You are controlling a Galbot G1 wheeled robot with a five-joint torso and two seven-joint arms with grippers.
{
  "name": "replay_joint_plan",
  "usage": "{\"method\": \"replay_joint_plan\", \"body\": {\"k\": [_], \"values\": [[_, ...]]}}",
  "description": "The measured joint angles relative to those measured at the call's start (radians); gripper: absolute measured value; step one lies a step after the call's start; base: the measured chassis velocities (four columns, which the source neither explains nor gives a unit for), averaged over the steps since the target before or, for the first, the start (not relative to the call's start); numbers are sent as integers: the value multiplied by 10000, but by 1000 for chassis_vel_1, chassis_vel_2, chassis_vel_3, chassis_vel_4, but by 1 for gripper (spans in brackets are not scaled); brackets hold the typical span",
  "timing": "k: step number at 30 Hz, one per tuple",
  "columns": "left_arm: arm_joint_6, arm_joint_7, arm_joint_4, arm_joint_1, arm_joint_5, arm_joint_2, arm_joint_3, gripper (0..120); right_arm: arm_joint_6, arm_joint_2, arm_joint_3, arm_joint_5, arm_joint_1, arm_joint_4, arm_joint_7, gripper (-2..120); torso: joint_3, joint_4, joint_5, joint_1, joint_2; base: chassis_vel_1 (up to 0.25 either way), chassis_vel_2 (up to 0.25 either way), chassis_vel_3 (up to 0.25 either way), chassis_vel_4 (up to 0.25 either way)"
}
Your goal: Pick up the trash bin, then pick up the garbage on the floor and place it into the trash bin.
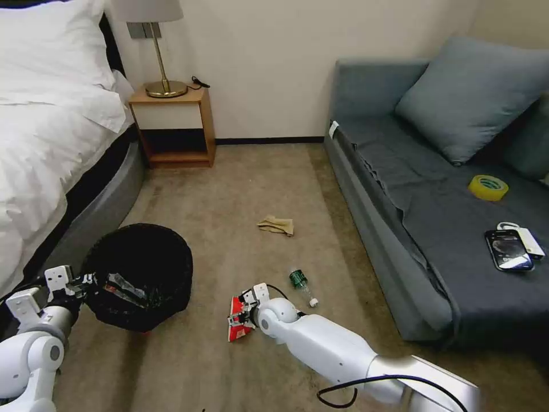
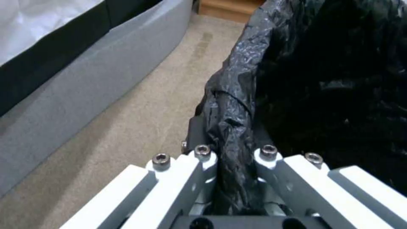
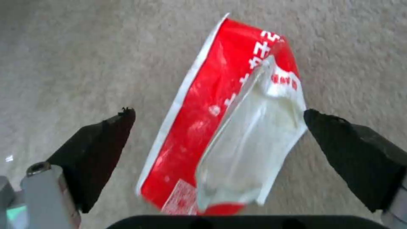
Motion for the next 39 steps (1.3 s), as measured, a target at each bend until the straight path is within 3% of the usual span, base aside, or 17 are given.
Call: {"method": "replay_joint_plan", "body": {"k": [7, 14, 25, 30, 32, 34, 36, 39], "values": [[-142, 116, 163, 3, -103, 93, -87, 4, 647, 855, 192, -1072, 52, -1488, -516, 100, 0, 1, 0, 0, 0, 0, 0, 0, 0], [-233, 186, 284, -13, -118, 127, -93, 4, 802, 1052, 373, -1545, 19, -2010, -745, 99, 0, 0, 0, 0, 0, 0, 0, 0, 0], [-316, 216, 369, -99, -104, 89, 20, 4, 886, 795, 585, -1641, -74, -1922, -817, 57, 0, -1, 2, 0, 0, 0, 0, 0, 0], [-316, 218, 364, -117, -77, 52, 60, 4, 914, 740, 597, -1643, -100, -1878, -836, 45, 0, -1, 2, 0, 0, 0, 0, 0, 0], [-316, 218, 336, -119, -64, 20, 77, 4, 952, 722, 644, -1654, -129, -1858, -856, 33, 0, -1, 2, 0, 0, 0, 0, 0, 0], [-316, 218, 333, -118, -62, 18, 78, 4, 955, 722, 652, -1655, -130, -1856, -856, 32, 0, -1, 2, 0, 0, 0, 0, 0, 0], [-315, 216, 295, -113, -46, -7, 96, 4, 989, 685, 774, -1663, -135, -1748, -846, 19, 0, 0, 3, 0, 0, 0, 0, 0, 0], [-303, 205, 256, -107, -29, -29, 144, 4, 999, 514, 919, -1609, -136, -1487, -722, 10, 0, 2, 3, 0, 0, 0, 0, 0, 0]]}}
